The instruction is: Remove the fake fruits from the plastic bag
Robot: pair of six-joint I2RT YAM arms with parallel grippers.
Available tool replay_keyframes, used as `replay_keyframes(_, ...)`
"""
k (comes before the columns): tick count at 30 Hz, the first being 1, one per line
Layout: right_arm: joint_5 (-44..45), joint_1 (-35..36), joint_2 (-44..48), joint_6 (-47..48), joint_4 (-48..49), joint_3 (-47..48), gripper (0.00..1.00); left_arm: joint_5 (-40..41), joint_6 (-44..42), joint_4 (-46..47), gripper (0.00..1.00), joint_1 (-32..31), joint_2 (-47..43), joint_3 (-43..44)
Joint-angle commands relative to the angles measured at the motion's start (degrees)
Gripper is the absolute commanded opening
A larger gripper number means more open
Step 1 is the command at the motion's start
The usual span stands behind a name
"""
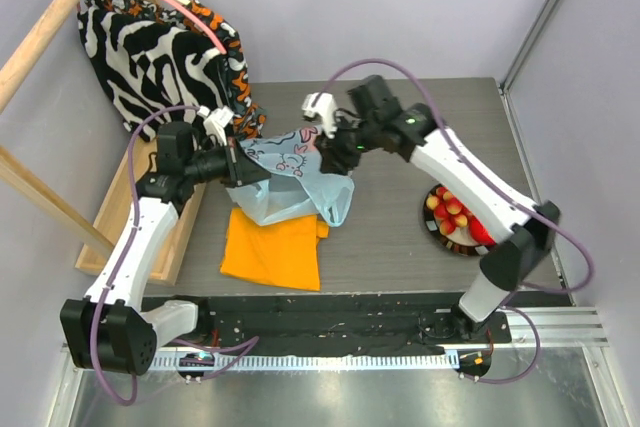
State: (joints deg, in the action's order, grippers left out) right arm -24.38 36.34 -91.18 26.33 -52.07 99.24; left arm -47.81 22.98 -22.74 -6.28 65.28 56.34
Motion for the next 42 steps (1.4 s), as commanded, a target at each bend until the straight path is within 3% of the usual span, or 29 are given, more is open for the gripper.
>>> replay_keyframes(1, 0.11, 3.47, -8.21, -14.09, 10.75, 4.11, 0.38, -2.72, 1.98, 3.14, 0.0, 0.31, -1.82, 4.13)
replay_keyframes(8, -2.17, 4.53, -24.12, -22.19, 14.9, 13.77, 0.31, -2.81, -0.48, 2.09, 0.0, 0.22, -0.85, 7.38)
replay_keyframes(12, 3.97, 4.53, -29.4, -24.3, 16.3, 17.47, 0.29, -2.99, -0.4, 2.26, 0.0, 0.13, -0.33, 9.05)
replay_keyframes(16, 22.92, 4.97, -34.05, -25.79, 19.9, 19.4, 0.36, -4.39, 0.13, 2.35, 0.0, 0.13, -0.32, 11.68)
replay_keyframes(17, 37.42, 4.8, -34.85, -26.23, 20.6, 20.11, 0.36, -5.0, 0.22, 2.26, 0.0, 0.13, -0.32, 12.82)
replay_keyframes(20, 53.94, 2.96, -35.92, -25.63, 22.62, 20.91, 0.19, -8.08, 0.48, 1.39, 0.0, 0.13, -0.76, 14.85)
replay_keyframes(23, 57.58, 1.46, -29.89, -23.34, 23.76, 13.29, 0.18, -11.16, 1.45, 1.3, 0.0, -0.04, -1.81, 15.03)
replay_keyframes(27, 57.08, -2.83, -16.43, -22.28, 24.13, -6.72, 0.18, -12.57, 1.63, 1.38, 0.0, -0.57, -3.22, 14.86)
replay_keyframes(33, 51.65, -6.01, 6.39, -22.55, 18.69, -27.48, 0.18, -15.55, 4.0, 1.21, 0.0, -0.66, -6.03, 11.87)
replay_keyframes(37, 38.2, -5.93, 15.76, -23.78, 15.6, -32.88, 0.18, -17.67, 5.41, 1.21, 0.0, -1.97, -7.18, 7.75)
replay_keyframes(42, 27.22, -5.4, 11.04, -21.58, 17.53, -29.47, 0.24, -12.31, 6.54, 4.54, 0.0, -4.96, -3.15, 5.89)
